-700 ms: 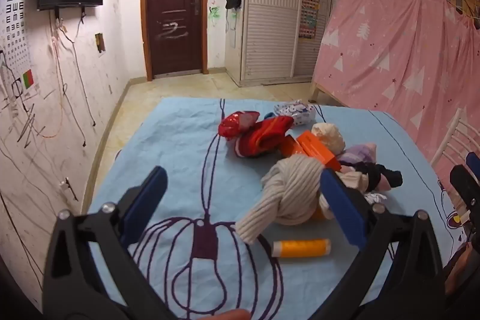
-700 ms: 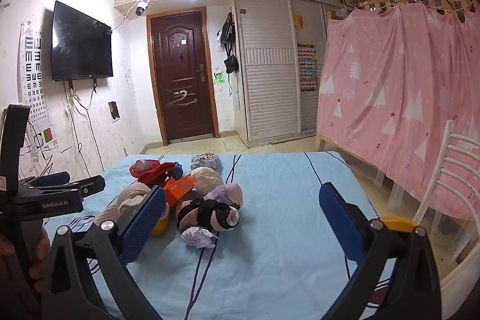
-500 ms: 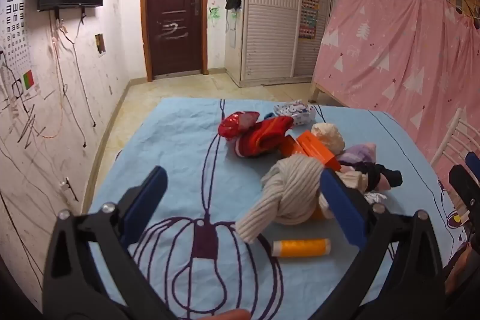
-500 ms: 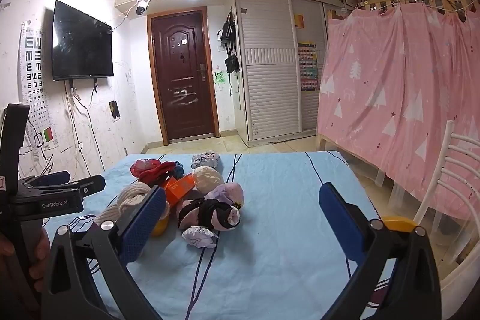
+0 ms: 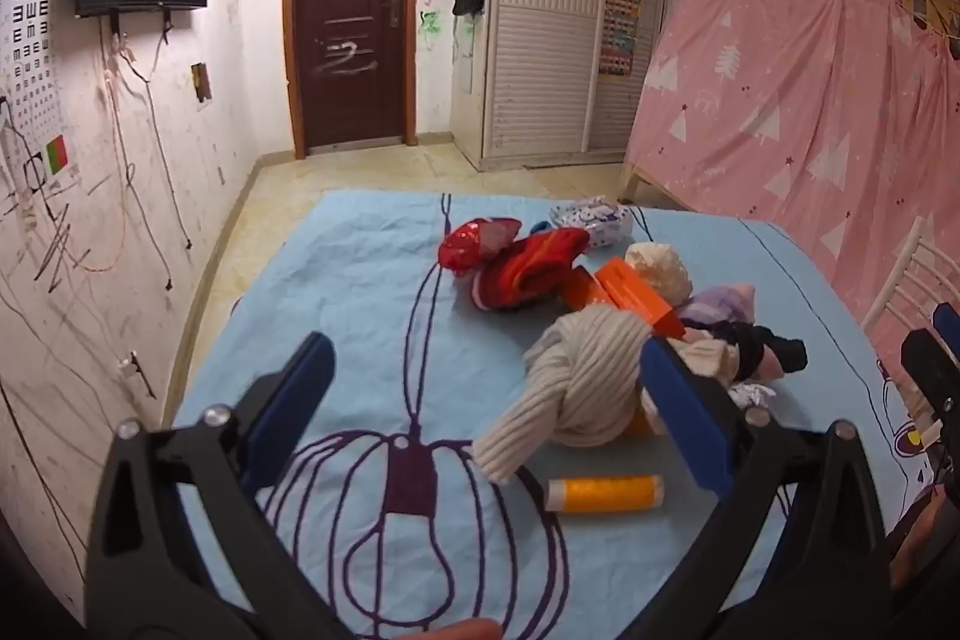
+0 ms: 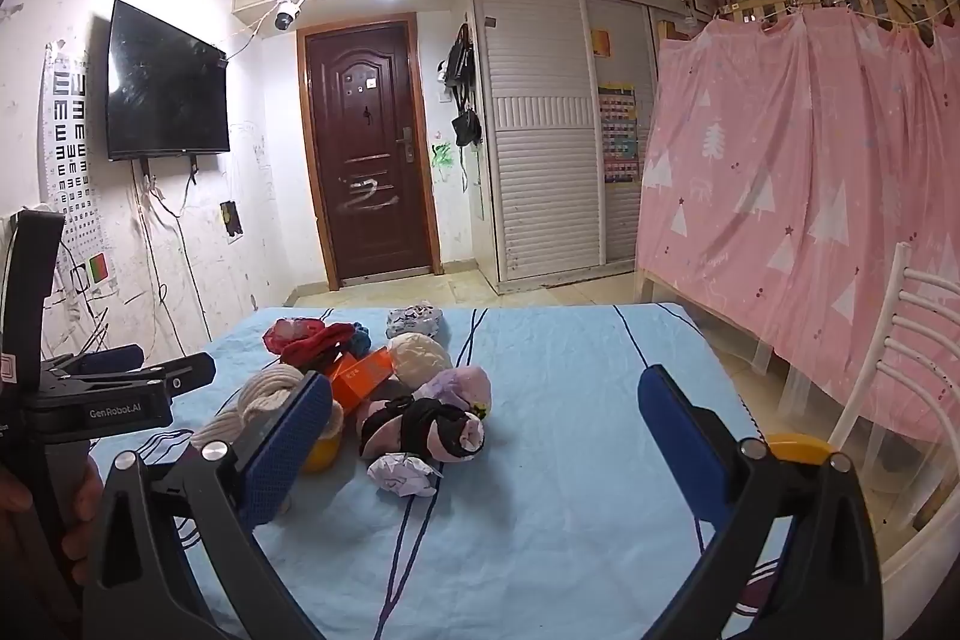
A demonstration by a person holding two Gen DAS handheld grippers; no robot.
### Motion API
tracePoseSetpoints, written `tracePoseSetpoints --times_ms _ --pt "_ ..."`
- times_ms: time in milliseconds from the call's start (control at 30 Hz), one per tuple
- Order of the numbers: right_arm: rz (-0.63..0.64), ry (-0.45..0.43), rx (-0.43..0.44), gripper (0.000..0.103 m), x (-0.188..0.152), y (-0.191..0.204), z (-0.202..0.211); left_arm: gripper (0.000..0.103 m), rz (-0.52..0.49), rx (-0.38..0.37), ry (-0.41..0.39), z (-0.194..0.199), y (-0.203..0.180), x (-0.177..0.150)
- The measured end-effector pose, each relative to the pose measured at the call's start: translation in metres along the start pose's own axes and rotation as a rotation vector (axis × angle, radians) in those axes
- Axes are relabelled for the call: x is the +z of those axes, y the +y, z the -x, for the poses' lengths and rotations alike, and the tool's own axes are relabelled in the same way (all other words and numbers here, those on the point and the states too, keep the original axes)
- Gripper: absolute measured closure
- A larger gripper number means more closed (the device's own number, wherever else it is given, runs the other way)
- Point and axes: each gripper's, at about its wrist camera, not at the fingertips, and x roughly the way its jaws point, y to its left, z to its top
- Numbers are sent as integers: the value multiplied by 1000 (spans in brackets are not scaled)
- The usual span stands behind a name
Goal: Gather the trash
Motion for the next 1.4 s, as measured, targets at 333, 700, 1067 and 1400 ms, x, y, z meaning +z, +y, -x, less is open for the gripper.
tracePoseSetpoints --times_ms 333,700,1067,1400 --pt "0 0 0 8 0 0 1 5 1 1 2 -2 -1 -3" --pt "1 0 3 8 2 7 -1 5 3 0 3 -3 -2 -4" --pt "1 0 3 8 1 6 -1 5 3 0 3 -5 0 -5" --pt "1 -2 3 8 2 7 -1 5 3 -1 4 -5 0 -6"
